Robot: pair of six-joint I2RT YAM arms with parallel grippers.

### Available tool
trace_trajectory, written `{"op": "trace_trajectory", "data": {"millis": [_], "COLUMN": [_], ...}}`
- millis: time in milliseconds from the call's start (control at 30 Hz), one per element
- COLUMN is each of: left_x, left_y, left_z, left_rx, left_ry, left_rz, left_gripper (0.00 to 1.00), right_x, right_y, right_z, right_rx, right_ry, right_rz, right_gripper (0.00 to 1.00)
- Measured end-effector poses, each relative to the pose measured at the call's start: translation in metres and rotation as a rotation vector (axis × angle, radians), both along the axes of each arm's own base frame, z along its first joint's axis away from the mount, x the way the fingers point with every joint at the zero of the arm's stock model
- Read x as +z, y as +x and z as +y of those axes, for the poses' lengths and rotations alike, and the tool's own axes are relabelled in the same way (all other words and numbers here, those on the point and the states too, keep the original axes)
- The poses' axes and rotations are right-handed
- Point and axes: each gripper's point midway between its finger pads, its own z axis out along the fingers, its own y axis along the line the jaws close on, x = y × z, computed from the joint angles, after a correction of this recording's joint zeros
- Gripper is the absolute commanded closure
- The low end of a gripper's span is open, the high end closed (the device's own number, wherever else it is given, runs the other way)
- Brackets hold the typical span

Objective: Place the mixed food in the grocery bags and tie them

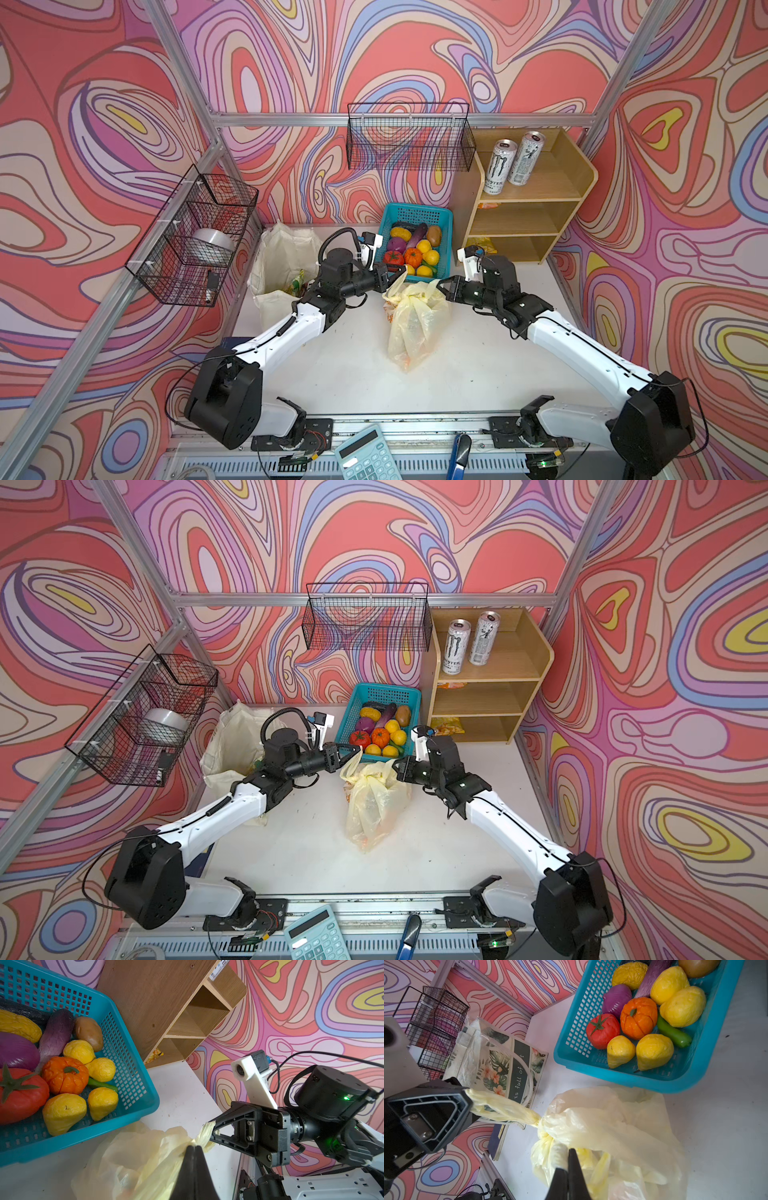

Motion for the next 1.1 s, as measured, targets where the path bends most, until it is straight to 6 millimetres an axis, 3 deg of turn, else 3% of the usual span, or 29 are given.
{"op": "trace_trajectory", "data": {"millis": [300,600,1100], "left_x": [0.000,-0.015,-0.012], "left_y": [-0.001,-0.003,0.000], "left_z": [-0.003,-0.016,-0.041], "left_rx": [-0.006,-0.032,-0.062], "left_ry": [-0.006,0.004,-0.024], "left_rz": [0.002,0.039,0.042], "left_gripper": [1.00,1.00,1.00], "right_x": [0.006,0.004,0.007], "right_y": [0.004,0.002,-0.001], "right_z": [0.002,0.006,0.024], "right_rx": [-0.006,0.006,0.046], "right_ry": [0.029,0.051,0.085], "right_rz": [-0.028,-0.029,-0.049], "right_gripper": [1.00,1.00,1.00]}}
